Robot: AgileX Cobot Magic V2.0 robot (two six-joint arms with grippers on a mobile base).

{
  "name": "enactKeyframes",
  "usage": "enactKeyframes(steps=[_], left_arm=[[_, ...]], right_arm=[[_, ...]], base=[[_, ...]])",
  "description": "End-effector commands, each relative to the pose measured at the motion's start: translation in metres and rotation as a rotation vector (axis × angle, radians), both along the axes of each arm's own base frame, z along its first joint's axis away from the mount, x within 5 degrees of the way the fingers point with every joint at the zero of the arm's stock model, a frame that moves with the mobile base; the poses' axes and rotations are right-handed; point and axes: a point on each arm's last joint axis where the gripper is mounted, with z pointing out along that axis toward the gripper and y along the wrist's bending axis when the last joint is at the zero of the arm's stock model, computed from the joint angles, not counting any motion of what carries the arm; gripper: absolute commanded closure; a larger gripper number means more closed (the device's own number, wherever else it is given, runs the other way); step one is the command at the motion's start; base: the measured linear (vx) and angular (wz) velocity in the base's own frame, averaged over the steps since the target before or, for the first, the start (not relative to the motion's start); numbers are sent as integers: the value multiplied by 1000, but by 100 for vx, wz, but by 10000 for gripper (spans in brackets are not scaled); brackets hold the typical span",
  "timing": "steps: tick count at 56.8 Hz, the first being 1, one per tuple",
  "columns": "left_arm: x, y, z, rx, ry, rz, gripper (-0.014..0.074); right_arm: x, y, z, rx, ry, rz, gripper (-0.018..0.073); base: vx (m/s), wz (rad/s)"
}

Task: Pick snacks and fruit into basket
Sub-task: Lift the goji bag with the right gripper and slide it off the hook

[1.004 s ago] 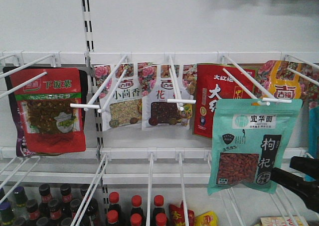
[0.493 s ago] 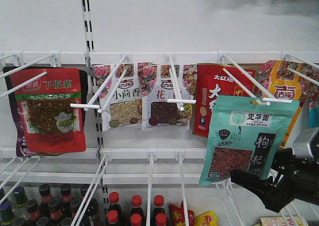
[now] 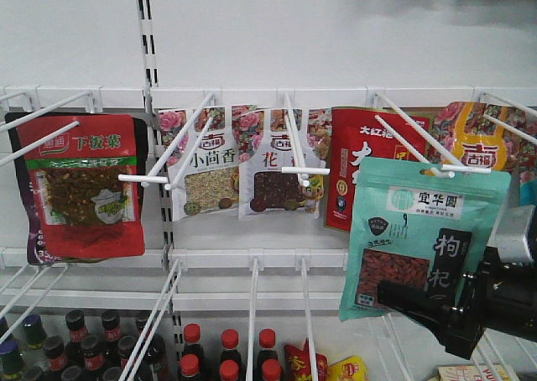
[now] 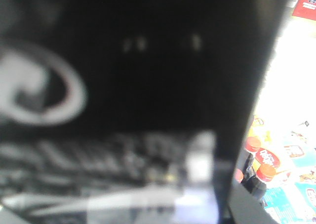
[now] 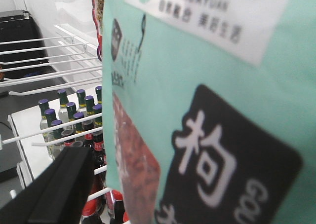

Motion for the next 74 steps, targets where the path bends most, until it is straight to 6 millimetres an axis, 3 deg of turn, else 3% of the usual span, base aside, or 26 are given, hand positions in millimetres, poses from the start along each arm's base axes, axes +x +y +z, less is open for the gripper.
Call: enactKeyframes(steps=[1, 30, 55, 74], left_arm=[[2, -1, 19, -21, -123, -6, 600], [2, -1, 19, -21, -123, -6, 600], [2, -1, 19, -21, -123, -6, 600], [2, -1, 19, -21, -124, -6, 600]], right_arm=[[0, 1, 26, 88, -97, -7, 46], [0, 0, 26, 95, -86, -11, 575], [-10, 6, 32, 162, -113, 109, 569], [-28, 8, 50, 51, -108, 62, 567]], base=[[0, 0], [0, 0], [0, 0], [0, 0]])
